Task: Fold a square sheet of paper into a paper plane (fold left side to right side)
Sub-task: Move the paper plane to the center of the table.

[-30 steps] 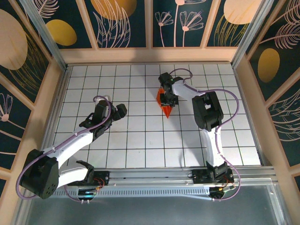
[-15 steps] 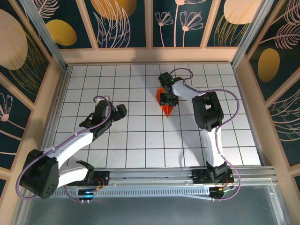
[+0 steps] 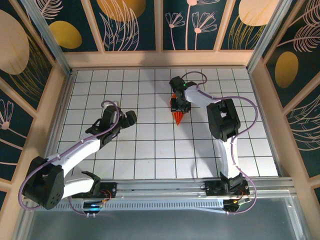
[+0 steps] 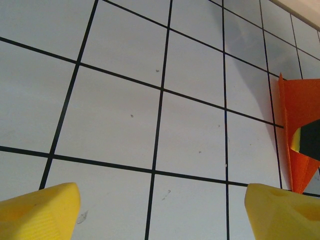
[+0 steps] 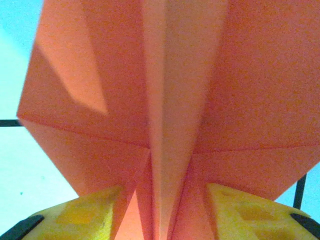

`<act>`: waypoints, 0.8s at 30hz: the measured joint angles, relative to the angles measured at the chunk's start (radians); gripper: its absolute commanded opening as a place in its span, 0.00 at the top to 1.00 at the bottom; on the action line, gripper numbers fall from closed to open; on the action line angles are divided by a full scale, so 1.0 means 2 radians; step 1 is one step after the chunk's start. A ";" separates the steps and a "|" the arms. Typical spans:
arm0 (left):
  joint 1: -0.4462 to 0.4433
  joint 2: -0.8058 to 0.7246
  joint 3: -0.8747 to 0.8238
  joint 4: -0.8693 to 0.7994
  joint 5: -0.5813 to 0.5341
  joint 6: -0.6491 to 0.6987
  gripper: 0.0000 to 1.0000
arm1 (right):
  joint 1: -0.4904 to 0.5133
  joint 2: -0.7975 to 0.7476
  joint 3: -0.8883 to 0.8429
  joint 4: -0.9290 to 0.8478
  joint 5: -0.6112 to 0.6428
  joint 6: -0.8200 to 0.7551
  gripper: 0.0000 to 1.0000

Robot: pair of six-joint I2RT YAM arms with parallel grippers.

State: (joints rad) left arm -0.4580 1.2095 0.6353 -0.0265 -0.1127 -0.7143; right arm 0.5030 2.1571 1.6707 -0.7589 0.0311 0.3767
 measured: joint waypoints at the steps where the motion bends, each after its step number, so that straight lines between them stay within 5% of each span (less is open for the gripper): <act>1: 0.000 0.001 0.001 0.000 0.000 0.000 0.15 | 0.000 0.000 0.000 0.000 0.000 0.000 0.55; 14: 0.000 0.002 0.010 0.000 0.000 0.002 0.14 | 0.003 -0.005 0.000 -0.001 0.004 0.000 0.55; 24: 0.000 0.005 0.014 0.000 0.000 0.002 0.15 | 0.003 -0.005 -0.006 -0.012 0.015 -0.002 0.67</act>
State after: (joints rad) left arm -0.4580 1.2186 0.6643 -0.0269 -0.1127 -0.7101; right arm 0.5087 2.1471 1.6592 -0.7826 0.0608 0.3717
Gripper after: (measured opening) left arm 0.855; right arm 0.352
